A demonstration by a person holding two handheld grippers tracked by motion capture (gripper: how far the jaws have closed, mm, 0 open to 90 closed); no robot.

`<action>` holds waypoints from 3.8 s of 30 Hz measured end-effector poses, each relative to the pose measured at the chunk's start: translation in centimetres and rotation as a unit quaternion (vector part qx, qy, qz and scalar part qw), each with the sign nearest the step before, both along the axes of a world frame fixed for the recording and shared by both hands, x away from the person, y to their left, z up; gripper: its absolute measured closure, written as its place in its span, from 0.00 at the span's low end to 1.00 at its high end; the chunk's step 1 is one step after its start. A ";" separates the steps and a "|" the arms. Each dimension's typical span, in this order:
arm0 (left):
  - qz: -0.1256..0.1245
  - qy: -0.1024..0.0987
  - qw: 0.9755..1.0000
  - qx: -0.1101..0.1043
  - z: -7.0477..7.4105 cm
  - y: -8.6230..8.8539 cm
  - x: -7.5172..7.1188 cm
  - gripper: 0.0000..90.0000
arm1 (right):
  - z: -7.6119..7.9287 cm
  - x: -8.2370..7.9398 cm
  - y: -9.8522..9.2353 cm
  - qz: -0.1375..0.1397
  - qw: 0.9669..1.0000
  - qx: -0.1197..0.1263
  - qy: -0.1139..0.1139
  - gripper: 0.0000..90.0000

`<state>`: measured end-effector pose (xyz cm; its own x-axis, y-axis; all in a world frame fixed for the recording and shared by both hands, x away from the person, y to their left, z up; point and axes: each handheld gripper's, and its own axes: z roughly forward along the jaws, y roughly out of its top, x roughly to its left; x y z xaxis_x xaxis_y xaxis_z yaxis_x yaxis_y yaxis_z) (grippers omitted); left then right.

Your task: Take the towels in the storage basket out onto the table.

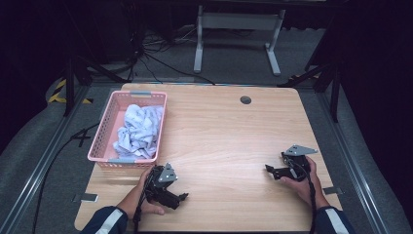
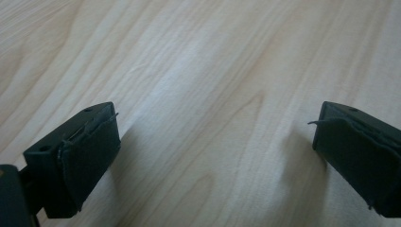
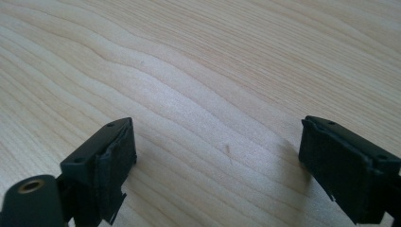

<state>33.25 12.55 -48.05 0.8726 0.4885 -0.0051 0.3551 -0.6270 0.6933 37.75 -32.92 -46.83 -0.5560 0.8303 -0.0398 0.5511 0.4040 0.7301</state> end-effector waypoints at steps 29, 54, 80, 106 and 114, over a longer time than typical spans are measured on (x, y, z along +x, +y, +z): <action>-0.059 -0.025 0.998 0.013 4.0 -0.4 -1.1 0.20 | 0.0 0.0 -0.1 0.004 1.000 0.001 0.001 0.14; 0.068 -0.133 0.987 -0.051 11.5 8.0 0.5 0.18 | 0.0 0.0 -0.1 0.004 1.000 0.001 0.001 0.14; 0.135 -0.010 0.990 0.051 8.0 10.8 12.7 0.16 | 0.0 0.0 -0.1 0.004 1.000 0.002 0.001 0.14; 0.099 0.150 0.976 0.124 5.3 8.9 16.8 0.50 | 0.0 0.0 0.0 0.011 1.000 0.001 0.001 0.14; 0.175 0.051 0.973 0.142 6.9 9.8 15.5 0.62 | 0.0 -0.2 -0.1 0.016 1.000 0.001 0.002 0.14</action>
